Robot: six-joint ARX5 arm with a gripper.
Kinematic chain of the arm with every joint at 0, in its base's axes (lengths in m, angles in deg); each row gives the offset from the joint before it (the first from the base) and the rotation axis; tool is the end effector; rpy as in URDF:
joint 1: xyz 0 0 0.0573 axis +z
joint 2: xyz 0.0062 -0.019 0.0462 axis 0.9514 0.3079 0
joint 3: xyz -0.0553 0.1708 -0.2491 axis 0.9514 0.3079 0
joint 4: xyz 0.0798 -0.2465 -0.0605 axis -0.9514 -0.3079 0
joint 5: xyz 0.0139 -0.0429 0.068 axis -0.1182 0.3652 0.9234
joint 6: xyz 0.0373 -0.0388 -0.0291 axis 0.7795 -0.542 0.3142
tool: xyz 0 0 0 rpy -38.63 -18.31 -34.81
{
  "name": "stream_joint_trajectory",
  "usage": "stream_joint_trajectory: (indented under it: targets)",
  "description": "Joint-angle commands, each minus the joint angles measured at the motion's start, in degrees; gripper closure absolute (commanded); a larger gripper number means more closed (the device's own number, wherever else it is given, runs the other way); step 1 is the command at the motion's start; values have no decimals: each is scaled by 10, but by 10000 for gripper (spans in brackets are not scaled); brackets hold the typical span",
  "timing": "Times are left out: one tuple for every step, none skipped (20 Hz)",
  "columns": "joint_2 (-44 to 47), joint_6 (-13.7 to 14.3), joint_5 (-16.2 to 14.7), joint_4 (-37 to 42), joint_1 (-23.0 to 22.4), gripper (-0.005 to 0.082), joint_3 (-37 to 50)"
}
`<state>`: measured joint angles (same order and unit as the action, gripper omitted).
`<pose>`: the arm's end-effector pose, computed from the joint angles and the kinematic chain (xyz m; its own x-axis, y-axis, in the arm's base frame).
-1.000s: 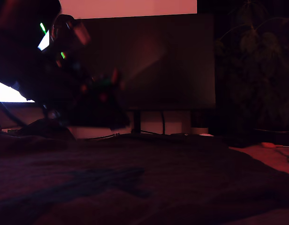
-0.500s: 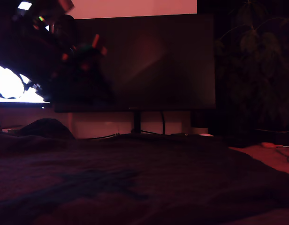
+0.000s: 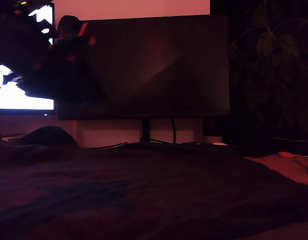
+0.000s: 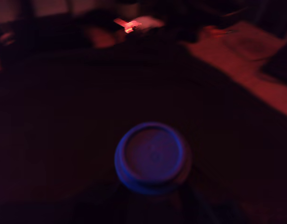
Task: Pick up the coffee capsules on the table and drop them inside the coffee cup
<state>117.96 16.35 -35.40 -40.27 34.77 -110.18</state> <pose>0.1835 -0.1400 0.2371 0.7148 -0.5514 -0.4301 0.5501 0.8231 -0.1411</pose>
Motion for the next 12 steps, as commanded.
stream_joint_trajectory:
  targets:
    - [-18, 3, 0, -11, 9, 592, 1]
    - [-26, 3, 0, -18, 14, 592, 1]
    - [-35, 3, 0, -26, 19, 592, 1]
    - [-43, 3, 0, -34, 24, 592, 1]
    - [-53, 3, 0, -43, 28, 592, 1]
    - [-60, 3, 3, -50, 33, 592, 1]
    - [-69, 3, 6, -59, 37, 592, 1]
    - [-76, 3, 9, -66, 40, 592, 1]
    - [-83, 3, 9, -73, 43, 592, 1]
    - [-89, 3, 9, -78, 47, 592, 1]
    - [-96, 3, 11, -85, 50, 592, 1]
    - [-103, 3, 17, -92, 53, 592, 1]
